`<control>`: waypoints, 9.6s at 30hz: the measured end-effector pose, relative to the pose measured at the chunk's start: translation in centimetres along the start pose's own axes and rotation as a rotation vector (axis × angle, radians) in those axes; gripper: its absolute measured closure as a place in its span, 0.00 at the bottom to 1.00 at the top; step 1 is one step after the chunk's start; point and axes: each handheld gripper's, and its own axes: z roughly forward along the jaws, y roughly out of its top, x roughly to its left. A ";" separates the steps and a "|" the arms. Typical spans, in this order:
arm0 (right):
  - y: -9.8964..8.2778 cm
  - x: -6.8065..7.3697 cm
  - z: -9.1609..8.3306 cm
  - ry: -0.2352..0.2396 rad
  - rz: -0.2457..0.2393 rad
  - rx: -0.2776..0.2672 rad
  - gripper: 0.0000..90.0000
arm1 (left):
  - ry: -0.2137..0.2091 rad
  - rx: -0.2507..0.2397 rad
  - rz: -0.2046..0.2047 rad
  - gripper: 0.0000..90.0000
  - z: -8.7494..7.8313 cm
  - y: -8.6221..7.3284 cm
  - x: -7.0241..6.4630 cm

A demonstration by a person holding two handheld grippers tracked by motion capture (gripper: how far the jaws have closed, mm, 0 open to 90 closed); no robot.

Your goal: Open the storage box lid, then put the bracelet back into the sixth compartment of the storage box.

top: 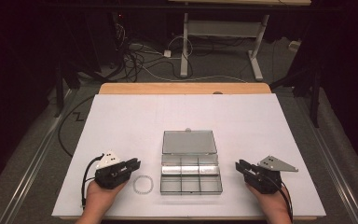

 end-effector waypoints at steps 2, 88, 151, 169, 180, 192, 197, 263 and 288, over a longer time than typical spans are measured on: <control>-0.1 -0.1 0.0 -0.003 0.007 -0.001 0.71 | 0.009 0.017 0.021 0.69 0.2 0.0 0.0; -0.6 0.1 -0.3 -0.041 -0.014 0.005 0.01 | -0.020 0.173 0.029 0.00 -0.5 -1.7 -0.2; -1.0 0.6 -1.0 -0.029 -0.038 -0.004 0.01 | -0.016 0.197 0.110 0.92 -0.1 -1.9 -1.9; -0.9 0.4 -1.2 -0.034 -0.040 -0.012 0.01 | -0.028 0.193 0.093 0.93 -0.2 -1.9 -1.6; -1.0 0.4 -1.3 -0.040 -0.038 -0.014 0.01 | -0.038 0.168 0.072 0.93 -0.4 -1.7 -1.3; -1.1 0.6 -1.6 -0.036 -0.034 -0.022 0.01 | -0.056 0.125 0.027 0.93 -1.1 -1.5 -1.2; -1.0 0.6 -1.6 -0.022 -0.022 -0.033 0.01 | -0.061 0.101 0.016 0.93 -1.2 -1.0 -1.3; -1.0 1.0 -1.7 -0.043 -0.044 -0.034 0.01 | -0.067 -0.044 0.070 0.93 -2.4 4.0 -3.3; -1.0 0.8 -1.8 -0.047 -0.041 -0.039 0.01 | -0.137 -0.047 0.156 0.93 0.2 8.3 -6.7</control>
